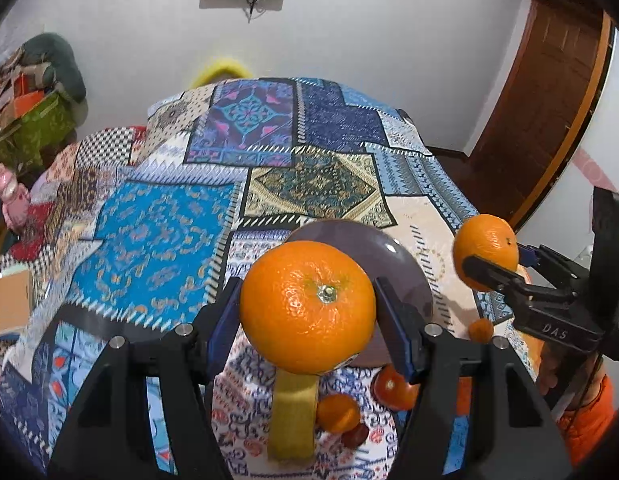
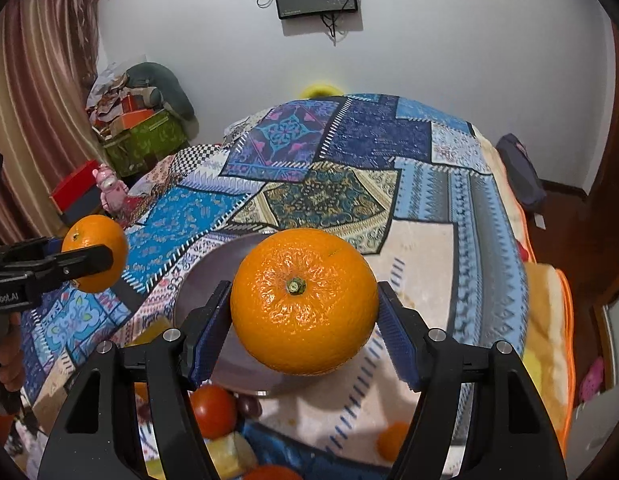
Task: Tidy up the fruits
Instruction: 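Carry both held oranges over the purple plate with both grippers, then lower the oranges onto the purple plate and open both grippers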
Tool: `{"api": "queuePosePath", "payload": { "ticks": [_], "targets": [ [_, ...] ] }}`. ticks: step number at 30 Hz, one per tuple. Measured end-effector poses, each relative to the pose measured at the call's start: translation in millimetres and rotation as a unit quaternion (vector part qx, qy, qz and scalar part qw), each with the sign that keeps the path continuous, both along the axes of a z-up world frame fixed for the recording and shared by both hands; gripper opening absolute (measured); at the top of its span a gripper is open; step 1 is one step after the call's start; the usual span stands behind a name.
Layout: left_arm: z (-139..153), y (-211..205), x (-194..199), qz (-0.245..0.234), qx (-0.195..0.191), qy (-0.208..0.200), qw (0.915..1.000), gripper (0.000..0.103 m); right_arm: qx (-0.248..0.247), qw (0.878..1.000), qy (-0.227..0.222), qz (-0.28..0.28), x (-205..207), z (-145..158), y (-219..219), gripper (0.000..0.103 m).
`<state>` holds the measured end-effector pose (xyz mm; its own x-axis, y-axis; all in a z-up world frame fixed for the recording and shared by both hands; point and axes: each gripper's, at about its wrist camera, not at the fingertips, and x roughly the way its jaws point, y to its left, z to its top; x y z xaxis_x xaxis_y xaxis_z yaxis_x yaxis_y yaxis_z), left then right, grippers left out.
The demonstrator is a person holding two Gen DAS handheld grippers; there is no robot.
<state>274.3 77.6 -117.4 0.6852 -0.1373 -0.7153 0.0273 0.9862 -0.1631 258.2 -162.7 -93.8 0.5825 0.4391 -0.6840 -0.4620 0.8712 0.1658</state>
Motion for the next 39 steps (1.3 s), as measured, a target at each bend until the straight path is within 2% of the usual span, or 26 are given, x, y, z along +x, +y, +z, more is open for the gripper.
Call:
{"api": "queuePosePath", "payload": {
  "ticks": [8,23,34,39],
  "targets": [
    [-12.7,-12.9,30.0,-0.011,0.006,0.012,0.9999,0.064,-0.017,1.000,0.015,0.013,19.9,-18.6,21.3,0.067],
    [-62.3,-25.1,78.5,-0.035,0.013,0.073,0.9966,0.064,-0.044,0.996,0.065,0.034,48.1,-63.9,39.5,0.067],
    [-81.2,-44.1,99.0,-0.049,0.012,0.098,0.9939,0.064,-0.062,0.992,0.092,0.059,54.2,-78.0,45.7,0.067],
    [-87.6,-42.5,103.0,-0.034,0.011,0.110,0.9932,0.064,-0.064,0.992,0.092,0.058,53.2,-78.3,44.4,0.067]
  ]
}}
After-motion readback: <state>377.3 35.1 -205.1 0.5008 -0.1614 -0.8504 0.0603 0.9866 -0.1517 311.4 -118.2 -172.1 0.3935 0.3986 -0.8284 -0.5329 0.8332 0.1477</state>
